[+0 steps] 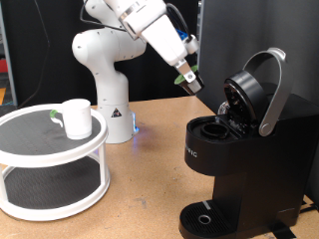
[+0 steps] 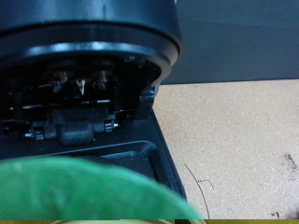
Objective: Make a cup of coffee with the keurig machine
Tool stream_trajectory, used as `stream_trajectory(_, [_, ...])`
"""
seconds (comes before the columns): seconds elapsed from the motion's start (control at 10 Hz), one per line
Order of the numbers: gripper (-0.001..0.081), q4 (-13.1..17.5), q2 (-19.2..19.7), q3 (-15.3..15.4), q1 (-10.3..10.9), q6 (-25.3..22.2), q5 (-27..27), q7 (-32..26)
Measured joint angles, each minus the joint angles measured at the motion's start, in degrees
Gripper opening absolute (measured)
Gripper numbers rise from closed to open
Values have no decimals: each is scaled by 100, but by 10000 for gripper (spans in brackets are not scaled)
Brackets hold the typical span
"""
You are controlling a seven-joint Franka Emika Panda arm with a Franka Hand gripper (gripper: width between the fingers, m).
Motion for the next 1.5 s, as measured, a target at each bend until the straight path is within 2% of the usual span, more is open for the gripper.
stream_trajectory(0.7, [471, -249, 376, 399, 177, 916, 145, 19])
stream_trajectory(1.1, [471, -211, 688, 494, 208, 1184, 208, 25])
stream_trajectory(1.5, [471, -155, 979, 496, 249, 1325, 481, -253])
